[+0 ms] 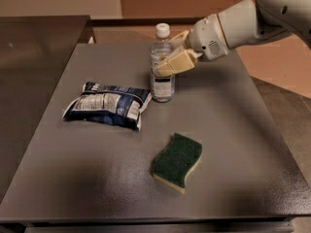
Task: Move blue plastic bottle near blue chip bag
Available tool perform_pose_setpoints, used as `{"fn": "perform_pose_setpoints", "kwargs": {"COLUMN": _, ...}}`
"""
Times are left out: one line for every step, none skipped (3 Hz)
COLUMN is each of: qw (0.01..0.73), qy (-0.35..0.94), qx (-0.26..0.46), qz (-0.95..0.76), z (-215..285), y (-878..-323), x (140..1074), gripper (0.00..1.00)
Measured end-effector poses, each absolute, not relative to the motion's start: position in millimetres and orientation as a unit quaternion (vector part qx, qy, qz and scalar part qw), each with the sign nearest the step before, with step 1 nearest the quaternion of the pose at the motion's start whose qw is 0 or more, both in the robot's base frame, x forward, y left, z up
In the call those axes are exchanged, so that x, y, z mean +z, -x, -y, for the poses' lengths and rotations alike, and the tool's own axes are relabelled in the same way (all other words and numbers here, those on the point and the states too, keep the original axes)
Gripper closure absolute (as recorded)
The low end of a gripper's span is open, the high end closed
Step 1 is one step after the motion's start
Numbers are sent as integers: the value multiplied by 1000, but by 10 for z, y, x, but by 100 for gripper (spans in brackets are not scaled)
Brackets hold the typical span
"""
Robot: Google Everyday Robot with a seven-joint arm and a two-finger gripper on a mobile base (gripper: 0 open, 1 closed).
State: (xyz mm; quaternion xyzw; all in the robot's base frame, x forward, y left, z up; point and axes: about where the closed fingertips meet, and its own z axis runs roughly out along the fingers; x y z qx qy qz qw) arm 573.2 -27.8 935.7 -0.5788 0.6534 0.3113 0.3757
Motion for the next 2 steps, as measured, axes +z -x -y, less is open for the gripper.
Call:
{"fn": "perform_pose_setpoints", "kwargs": {"qw": 375, "qy": 580, "qx": 312, "qz": -652, "z": 256, "y": -5728, "x": 9354, "gripper": 0}}
{"fn": "perform_pose_setpoints", "kwargs": {"qw": 375, "qy": 580, "qx": 312, "qz": -652, "z": 256, "y": -5728, "x": 9354, "gripper": 0}}
